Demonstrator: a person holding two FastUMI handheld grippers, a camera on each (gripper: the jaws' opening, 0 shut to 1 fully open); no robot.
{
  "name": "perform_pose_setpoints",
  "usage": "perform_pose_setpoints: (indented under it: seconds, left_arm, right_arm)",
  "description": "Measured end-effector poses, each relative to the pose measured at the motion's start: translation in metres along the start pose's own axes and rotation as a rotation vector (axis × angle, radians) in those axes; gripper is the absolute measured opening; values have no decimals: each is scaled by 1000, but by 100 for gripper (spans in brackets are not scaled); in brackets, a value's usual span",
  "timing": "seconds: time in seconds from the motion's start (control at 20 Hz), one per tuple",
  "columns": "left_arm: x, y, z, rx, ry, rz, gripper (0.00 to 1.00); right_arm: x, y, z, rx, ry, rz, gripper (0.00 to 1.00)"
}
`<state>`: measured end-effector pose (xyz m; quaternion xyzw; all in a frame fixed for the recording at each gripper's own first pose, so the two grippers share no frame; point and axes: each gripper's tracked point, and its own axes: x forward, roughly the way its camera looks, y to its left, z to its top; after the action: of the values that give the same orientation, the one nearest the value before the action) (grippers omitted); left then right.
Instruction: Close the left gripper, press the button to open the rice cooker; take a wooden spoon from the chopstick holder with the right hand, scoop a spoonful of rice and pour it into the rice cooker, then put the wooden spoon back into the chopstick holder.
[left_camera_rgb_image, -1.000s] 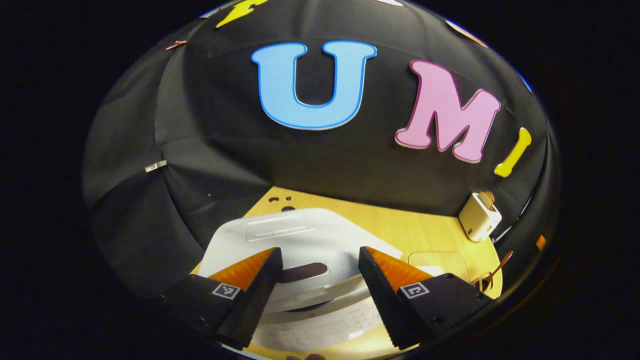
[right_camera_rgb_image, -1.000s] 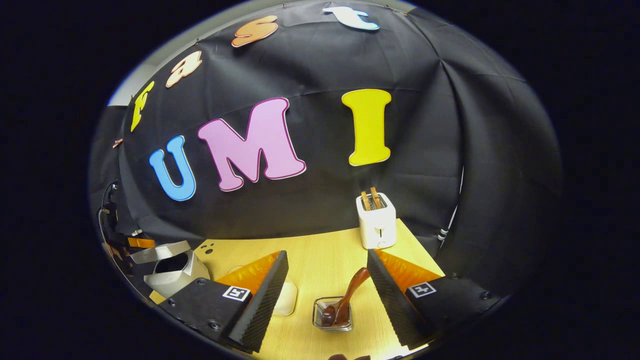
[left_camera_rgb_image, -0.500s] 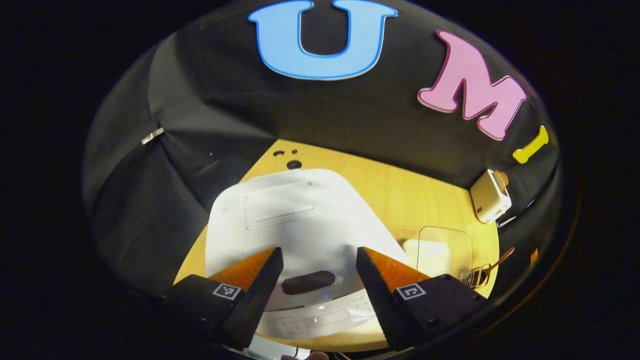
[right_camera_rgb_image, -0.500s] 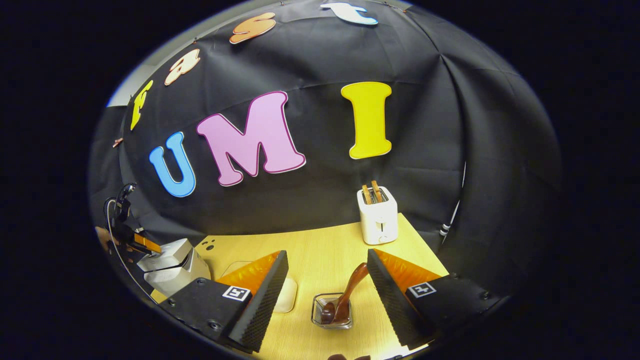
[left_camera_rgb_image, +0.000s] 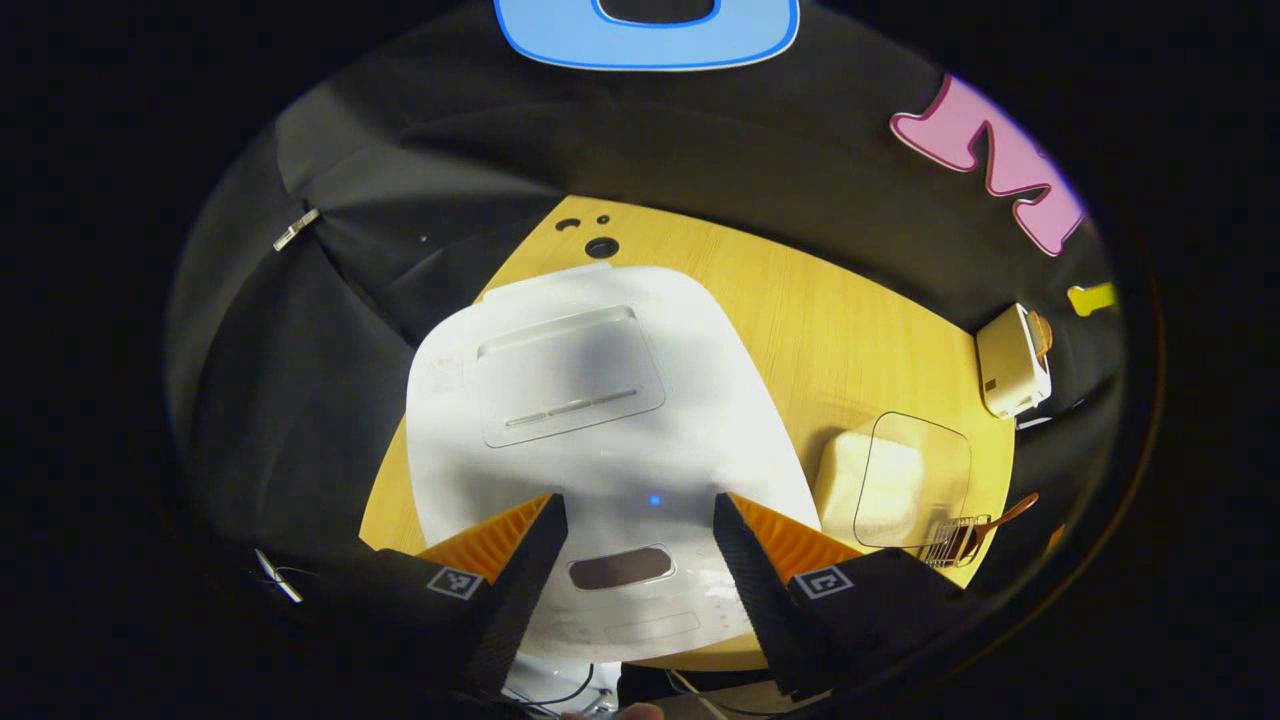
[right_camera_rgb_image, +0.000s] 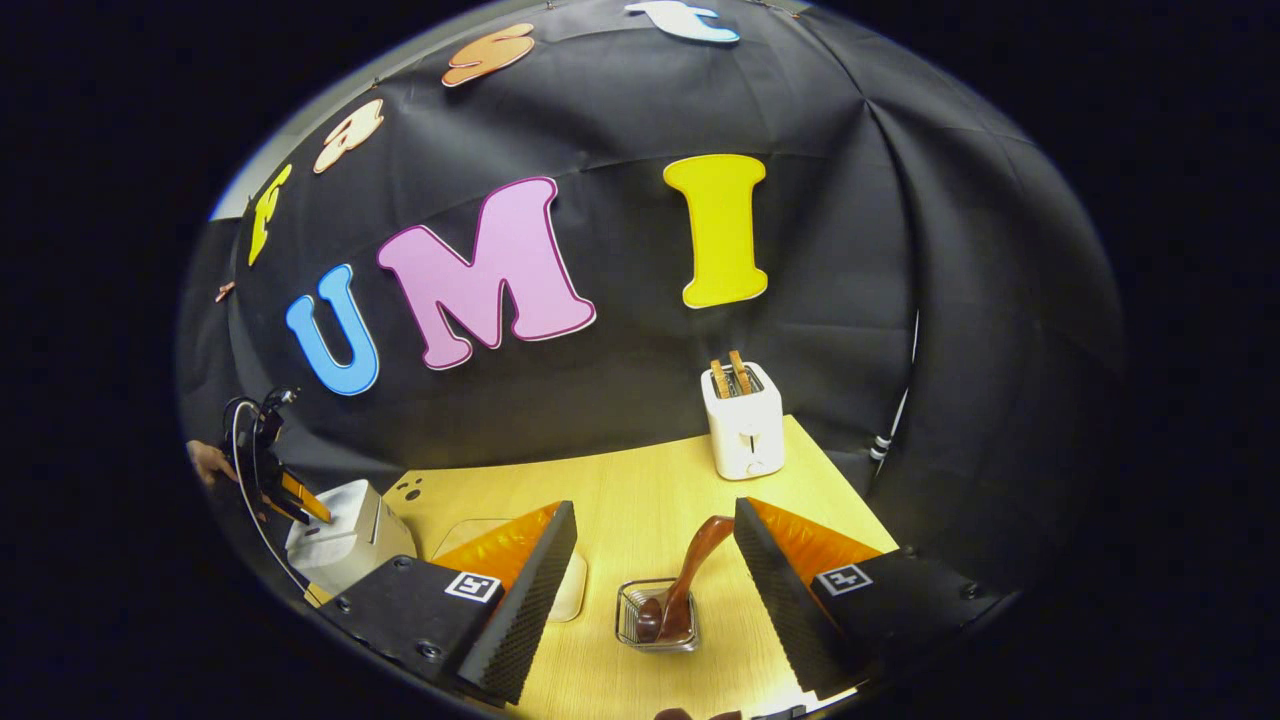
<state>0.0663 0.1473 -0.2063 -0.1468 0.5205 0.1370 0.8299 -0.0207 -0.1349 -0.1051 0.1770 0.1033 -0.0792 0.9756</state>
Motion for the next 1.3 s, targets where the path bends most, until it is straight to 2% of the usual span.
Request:
perform_pose_setpoints:
  seconds: [0.15,0.35,0.6,0.75,0.85,0.95,1.0,1.1,1.2,1.3]
  left_arm:
    - [5,1,2,47,61,27,97]
    - [6,2,4,30,114,29,98]
    - [7,0,5,58,78,22,99]
    - [2,0,4,82,14,12,99]
    - [-7,-1,1,74,-64,9,98]
    - [-30,-4,19,57,-240,10,93]
    - [-46,-4,32,48,-356,5,94]
    - [-84,-22,51,30,-552,-80,95]
    - [-121,-40,52,5,-668,-177,95]
    - [-143,-50,44,-13,-751,-236,95]
  right_arm:
    - [3,-2,-3,15,11,-10,98]
    - [9,-1,-5,34,24,-13,98]
    - [13,6,-6,20,30,1,98]
    - [13,11,0,18,17,12,98]
    - [11,13,5,6,8,17,98]
    - [9,15,9,-9,1,21,98]
    - [8,17,10,-13,-2,24,98]
    - [6,21,12,-14,-3,32,98]
    - [4,28,15,-24,-9,44,98]
    - [-1,35,20,-42,-20,58,98]
